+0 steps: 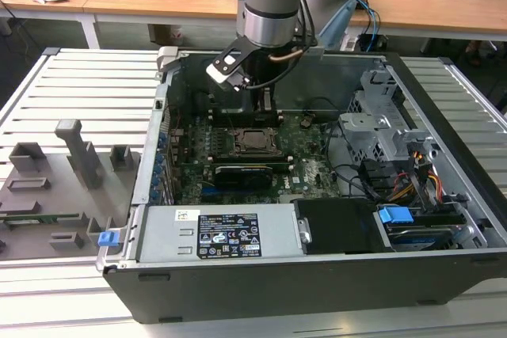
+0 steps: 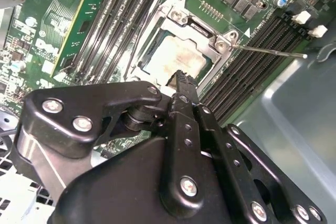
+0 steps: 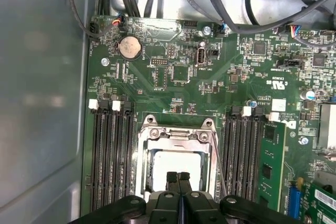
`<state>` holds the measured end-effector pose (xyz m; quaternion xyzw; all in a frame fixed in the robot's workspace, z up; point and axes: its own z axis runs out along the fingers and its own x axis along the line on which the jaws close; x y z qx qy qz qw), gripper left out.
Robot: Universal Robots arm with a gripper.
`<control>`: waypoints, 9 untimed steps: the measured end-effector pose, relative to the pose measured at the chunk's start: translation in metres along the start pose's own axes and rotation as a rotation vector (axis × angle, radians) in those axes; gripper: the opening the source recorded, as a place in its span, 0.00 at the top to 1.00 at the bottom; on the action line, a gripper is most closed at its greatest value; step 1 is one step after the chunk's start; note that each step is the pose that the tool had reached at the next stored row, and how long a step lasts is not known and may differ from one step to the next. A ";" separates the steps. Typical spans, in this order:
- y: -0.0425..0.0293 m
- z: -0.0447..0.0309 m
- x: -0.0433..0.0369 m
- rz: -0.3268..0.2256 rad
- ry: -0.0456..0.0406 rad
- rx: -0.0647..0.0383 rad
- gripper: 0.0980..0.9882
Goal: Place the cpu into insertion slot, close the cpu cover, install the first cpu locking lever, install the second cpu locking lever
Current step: 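Install the first cpu locking lever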
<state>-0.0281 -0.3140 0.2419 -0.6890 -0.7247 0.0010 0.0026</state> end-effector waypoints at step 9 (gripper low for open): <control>-0.0001 -0.0209 0.0001 0.000 -0.0001 0.000 0.99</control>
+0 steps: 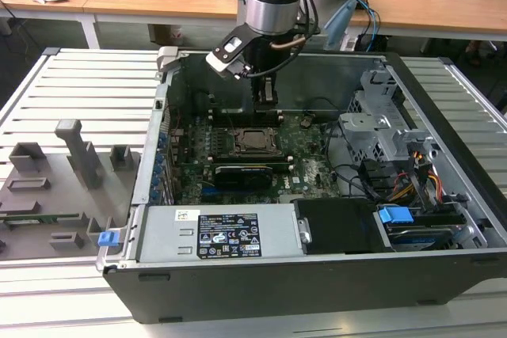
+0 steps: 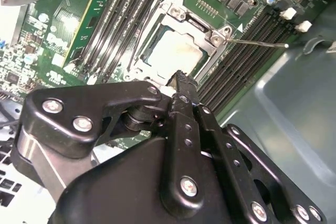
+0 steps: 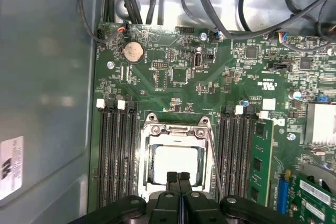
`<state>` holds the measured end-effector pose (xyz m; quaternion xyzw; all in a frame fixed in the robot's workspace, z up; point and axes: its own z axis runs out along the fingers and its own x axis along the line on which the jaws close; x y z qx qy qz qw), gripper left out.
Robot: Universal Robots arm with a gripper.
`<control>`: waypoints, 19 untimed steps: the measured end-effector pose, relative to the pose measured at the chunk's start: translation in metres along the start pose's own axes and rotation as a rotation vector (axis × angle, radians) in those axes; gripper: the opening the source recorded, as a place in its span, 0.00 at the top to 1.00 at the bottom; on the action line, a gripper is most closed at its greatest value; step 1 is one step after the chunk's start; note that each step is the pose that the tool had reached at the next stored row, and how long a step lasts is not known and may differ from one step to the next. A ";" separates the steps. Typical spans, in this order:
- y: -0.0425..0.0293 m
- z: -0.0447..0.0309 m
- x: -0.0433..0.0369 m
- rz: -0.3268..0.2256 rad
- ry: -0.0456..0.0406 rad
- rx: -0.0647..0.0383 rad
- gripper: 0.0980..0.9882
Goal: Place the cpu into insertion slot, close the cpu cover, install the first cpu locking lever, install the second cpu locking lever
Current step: 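Install the first cpu locking lever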
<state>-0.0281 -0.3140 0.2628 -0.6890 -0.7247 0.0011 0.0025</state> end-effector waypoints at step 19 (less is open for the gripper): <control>-0.0001 -0.0013 0.0002 -0.237 -0.0020 0.000 0.99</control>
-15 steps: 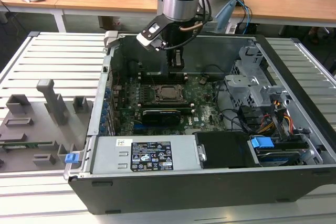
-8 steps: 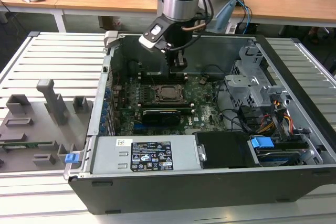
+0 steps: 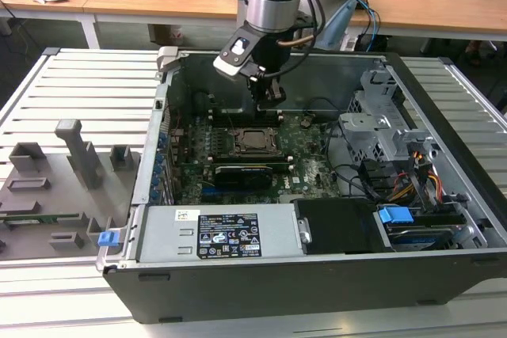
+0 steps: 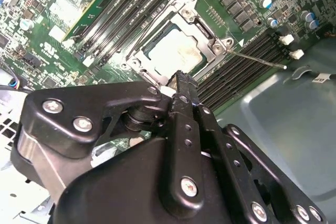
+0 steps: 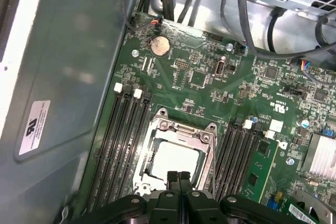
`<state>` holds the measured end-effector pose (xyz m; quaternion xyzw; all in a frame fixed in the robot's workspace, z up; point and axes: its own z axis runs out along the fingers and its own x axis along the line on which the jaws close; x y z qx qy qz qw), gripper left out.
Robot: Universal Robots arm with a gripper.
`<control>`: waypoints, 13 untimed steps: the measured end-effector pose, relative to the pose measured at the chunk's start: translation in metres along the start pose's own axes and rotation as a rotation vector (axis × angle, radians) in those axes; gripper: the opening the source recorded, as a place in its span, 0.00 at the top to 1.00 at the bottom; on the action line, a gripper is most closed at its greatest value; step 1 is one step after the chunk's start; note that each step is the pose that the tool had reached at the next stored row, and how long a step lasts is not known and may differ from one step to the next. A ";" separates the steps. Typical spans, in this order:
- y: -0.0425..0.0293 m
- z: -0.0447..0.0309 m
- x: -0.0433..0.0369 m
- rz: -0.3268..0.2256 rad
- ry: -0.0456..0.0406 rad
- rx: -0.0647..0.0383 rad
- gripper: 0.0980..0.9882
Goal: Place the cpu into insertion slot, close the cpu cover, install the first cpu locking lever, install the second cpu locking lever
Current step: 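Install the first cpu locking lever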
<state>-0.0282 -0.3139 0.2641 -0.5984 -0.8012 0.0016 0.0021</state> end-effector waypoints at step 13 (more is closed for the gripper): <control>0.0000 0.0000 0.0000 -0.057 -0.0003 0.000 0.99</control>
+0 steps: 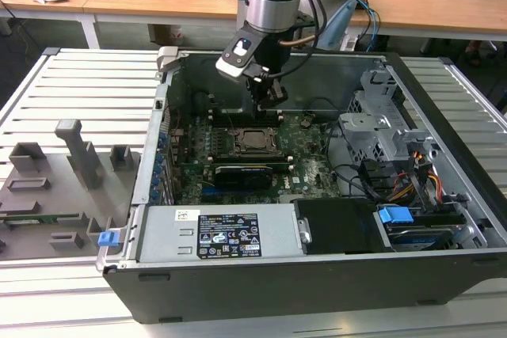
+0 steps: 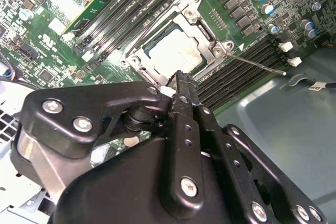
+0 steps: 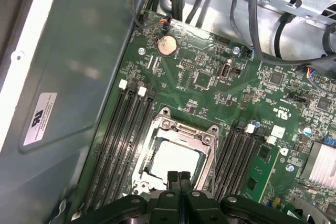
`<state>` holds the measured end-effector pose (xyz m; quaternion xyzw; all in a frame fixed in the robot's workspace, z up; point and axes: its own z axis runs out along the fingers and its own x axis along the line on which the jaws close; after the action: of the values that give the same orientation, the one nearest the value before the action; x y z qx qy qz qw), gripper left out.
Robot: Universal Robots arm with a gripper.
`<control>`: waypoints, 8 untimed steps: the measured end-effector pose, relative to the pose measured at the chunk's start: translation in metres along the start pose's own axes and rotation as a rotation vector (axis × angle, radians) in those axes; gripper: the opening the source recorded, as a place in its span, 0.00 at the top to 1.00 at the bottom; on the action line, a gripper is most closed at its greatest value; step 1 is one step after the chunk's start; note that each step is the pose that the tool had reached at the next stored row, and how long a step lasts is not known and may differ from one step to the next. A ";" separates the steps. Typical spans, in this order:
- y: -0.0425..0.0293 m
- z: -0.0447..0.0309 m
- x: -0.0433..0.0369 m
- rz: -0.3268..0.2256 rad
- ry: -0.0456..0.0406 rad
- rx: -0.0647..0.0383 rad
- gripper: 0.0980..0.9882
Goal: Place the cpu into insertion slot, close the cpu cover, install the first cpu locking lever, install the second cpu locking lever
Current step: 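Install the first cpu locking lever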
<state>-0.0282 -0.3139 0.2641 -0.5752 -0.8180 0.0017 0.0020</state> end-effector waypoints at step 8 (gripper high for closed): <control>0.0000 0.0000 0.0000 -0.028 -0.0001 0.000 0.99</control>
<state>-0.0282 -0.3139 0.2641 -0.5638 -0.8259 0.0017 0.0020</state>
